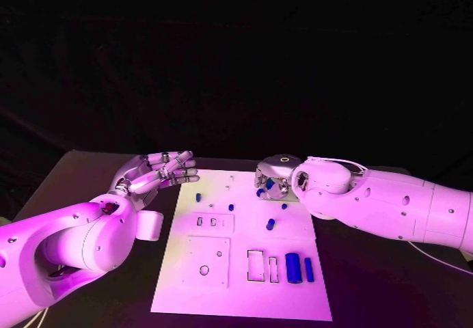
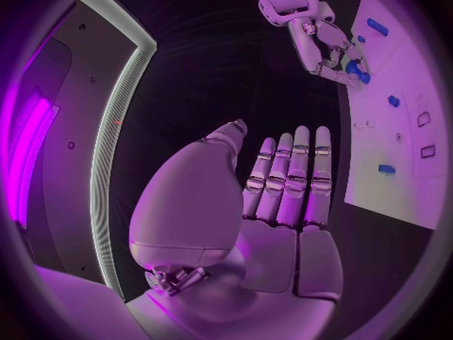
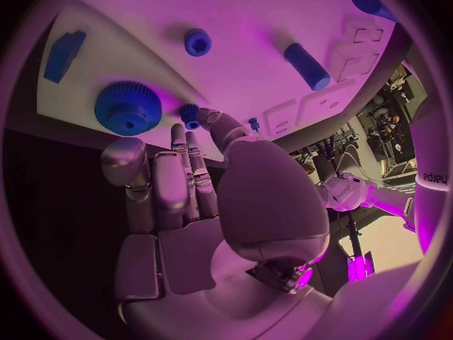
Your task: Assemble the parts on the task board
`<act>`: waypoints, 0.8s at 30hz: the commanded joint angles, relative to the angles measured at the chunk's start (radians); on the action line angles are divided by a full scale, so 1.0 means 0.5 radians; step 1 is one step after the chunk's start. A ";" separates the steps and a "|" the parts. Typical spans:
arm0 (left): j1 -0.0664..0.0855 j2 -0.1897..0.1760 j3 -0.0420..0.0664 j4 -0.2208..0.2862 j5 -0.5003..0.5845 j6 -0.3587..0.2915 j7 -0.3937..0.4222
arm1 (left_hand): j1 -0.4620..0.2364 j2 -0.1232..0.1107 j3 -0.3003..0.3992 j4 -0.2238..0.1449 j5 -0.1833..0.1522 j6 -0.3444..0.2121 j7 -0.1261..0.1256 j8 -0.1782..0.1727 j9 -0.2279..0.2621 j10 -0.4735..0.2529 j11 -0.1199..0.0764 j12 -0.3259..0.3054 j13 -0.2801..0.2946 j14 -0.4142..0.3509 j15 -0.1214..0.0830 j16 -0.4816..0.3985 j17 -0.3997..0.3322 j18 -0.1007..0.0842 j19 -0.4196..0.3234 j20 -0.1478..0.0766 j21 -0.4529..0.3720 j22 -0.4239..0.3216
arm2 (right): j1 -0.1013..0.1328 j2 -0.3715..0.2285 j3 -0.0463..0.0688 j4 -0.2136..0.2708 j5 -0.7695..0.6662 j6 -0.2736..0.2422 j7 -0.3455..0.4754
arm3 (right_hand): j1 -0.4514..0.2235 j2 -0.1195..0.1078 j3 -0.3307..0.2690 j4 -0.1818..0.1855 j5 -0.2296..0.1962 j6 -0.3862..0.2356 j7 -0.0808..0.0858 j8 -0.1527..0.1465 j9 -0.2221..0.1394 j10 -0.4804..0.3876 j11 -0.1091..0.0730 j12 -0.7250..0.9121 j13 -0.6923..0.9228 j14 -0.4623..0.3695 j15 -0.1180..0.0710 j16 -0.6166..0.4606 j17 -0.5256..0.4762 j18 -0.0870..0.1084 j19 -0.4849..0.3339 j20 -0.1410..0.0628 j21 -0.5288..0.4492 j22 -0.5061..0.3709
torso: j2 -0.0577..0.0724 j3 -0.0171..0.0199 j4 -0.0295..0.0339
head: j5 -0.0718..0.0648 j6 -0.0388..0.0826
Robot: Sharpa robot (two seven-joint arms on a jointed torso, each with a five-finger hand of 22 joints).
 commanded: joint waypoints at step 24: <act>0.005 -0.001 0.002 0.000 0.002 0.037 0.003 | 0.021 -0.001 -0.001 -0.011 -0.007 0.003 0.014 -0.016 -0.003 0.003 0.013 -0.017 -0.004 -0.013 0.001 -0.014 0.000 0.038 0.013 0.000 0.017 0.003 | -0.006 -0.006 0.001 0.001 0.056 -0.183 0.058 | 0.116 0.095 0.223 0.012 -0.161 0.189 -0.038 0.073 0.069 0.220 -0.060 0.052 0.032 0.110 -0.038 0.252 0.240 -0.122 0.272 -0.033 0.430 0.604 | 0.024 -0.0040 0.014 | -0.012 0.007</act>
